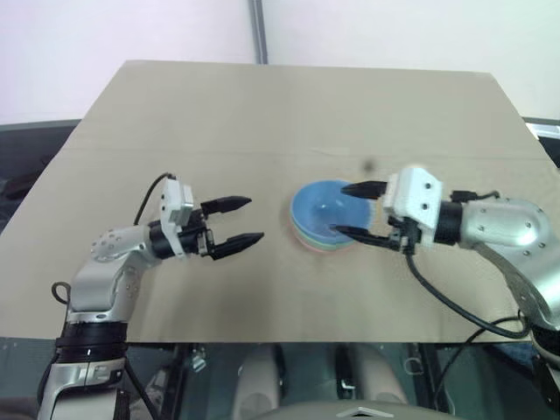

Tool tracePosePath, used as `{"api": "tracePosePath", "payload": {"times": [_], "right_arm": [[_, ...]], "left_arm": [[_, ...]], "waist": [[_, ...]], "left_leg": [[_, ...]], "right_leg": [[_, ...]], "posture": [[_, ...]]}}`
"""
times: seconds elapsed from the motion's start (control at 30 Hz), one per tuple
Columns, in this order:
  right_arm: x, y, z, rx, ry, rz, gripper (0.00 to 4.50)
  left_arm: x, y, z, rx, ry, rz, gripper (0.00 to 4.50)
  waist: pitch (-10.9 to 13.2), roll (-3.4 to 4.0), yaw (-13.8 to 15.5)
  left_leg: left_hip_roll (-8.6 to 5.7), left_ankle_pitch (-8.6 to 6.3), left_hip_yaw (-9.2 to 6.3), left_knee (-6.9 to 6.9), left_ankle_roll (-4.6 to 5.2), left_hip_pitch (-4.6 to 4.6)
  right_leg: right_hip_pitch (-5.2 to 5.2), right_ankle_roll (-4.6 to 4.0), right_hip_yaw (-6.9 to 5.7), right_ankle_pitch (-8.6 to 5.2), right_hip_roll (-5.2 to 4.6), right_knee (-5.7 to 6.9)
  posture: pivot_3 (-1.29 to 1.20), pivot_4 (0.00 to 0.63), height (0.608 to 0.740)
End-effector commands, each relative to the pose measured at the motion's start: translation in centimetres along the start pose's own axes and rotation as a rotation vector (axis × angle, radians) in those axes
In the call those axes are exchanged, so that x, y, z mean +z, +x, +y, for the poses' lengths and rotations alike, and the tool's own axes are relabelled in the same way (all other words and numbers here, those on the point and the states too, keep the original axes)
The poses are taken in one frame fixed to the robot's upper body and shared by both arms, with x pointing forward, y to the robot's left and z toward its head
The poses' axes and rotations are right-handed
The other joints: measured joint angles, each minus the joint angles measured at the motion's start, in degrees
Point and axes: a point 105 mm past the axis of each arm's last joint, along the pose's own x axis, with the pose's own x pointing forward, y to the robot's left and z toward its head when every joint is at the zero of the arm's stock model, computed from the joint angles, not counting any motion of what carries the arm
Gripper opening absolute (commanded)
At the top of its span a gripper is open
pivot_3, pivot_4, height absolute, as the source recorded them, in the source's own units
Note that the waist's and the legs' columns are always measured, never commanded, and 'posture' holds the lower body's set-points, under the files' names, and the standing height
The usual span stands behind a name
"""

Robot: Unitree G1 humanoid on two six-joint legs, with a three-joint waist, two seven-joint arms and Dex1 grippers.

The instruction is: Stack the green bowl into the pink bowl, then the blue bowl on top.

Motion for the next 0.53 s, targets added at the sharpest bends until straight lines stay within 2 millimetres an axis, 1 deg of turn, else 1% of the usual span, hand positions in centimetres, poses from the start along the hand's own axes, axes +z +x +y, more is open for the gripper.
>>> {"api": "tracePosePath", "payload": {"times": [0.03, 0.1, 0.13, 0.17, 0.23, 0.33, 0.37, 0.4, 0.53], "right_arm": [[-2.6, -4.2, 0.0, -0.069, 0.085, 0.135, 3.38], [-4.7, -7.0, -0.6, -0.188, 0.149, 0.188, 3.93], [-5.5, -8.2, -0.6, -0.229, 0.154, 0.223, 4.24], [-5.9, -9.0, -0.7, -0.263, 0.136, 0.25, 4.46], [-6.2, -10.2, -0.5, -0.299, 0.136, 0.268, 4.46], [-6.2, -11.4, 0.4, -0.263, 0.169, 0.284, 4.46], [-6.1, -11.6, 0.5, -0.255, 0.18, 0.279, 4.46], [-6.0, -11.8, 0.5, -0.254, 0.186, 0.273, 4.46], [-6.0, -12.3, 0.2, -0.258, 0.172, 0.275, 4.46]], "left_arm": [[1.0, -1.5, -0.4, 0.025, 0.079, 0.024, 4.5], [1.2, -2.5, -0.7, 0.026, 0.069, 0.041, 4.5], [1.3, -2.9, -1.0, 0.021, 0.063, 0.047, 4.5], [1.4, -3.2, -1.2, 0.015, 0.059, 0.057, 4.5], [1.5, -3.7, -1.6, 0.013, 0.059, 0.07, 4.5], [1.4, -4.4, -1.9, 0.02, 0.057, 0.091, 4.5], [1.4, -4.5, -2.1, 0.011, 0.048, 0.097, 4.5], [1.3, -4.7, -2.3, 0.003, 0.037, 0.101, 4.5], [1.4, -5.0, -2.5, -0.022, 0.033, 0.123, 4.5]], "waist": [[0.0, 0.0, 0.29], [0.0, 0.0, 0.42], [-0.01, 0.0, 0.53], [-0.02, -0.02, 0.65], [-0.01, 0.07, 0.44], [-0.02, 0.08, 0.18], [-0.01, 0.07, 0.09], [-0.02, 0.07, -0.01], [-0.02, 0.07, -0.25]], "left_leg": [[-0.01, -0.01, -0.03, 0.0, 0.01, 0.01], [-0.02, -0.07, -0.05, -0.01, 0.11, 0.03], [-0.02, -0.08, -0.05, -0.01, 0.14, 0.03], [-0.02, -0.08, -0.11, -0.01, 0.14, 0.03], [0.0, -0.09, -0.2, -0.02, 0.14, 0.18], [-0.01, -0.08, -0.22, 0.01, 0.14, 0.39], [0.0, -0.09, -0.22, 0.0, 0.14, 0.64], [0.0, -0.1, -0.25, -0.06, 0.13, 0.92], [0.0, -0.1, -0.39, -0.08, 0.13, 0.99]], "right_leg": [[0.03, 0.0, -0.02, 0.0, -0.02, -0.06], [0.05, 0.0, -0.03, 0.0, -0.04, -0.08], [0.05, 0.0, -0.04, 0.0, -0.03, -0.07], [0.06, 0.0, -0.08, -0.01, -0.03, -0.06], [0.21, 0.0, -0.14, -0.02, -0.02, -0.09], [0.39, 0.0, -0.13, -0.04, -0.03, -0.06], [0.61, -0.09, -0.11, -0.16, -0.04, -0.06], [0.84, 0.02, -0.1, -0.25, -0.07, -0.09], [0.89, 0.0, -0.07, -0.25, -0.09, -0.09]], "posture": [[0.0, 0.15, 0.74], [0.0, 0.15, 0.74], [0.0, 0.15, 0.74], [0.0, 0.15, 0.74], [0.0, 0.15, 0.74], [0.0, 0.15, 0.74], [0.0, 0.15, 0.74], [0.0, 0.15, 0.74], [0.0, 0.15, 0.74]]}}
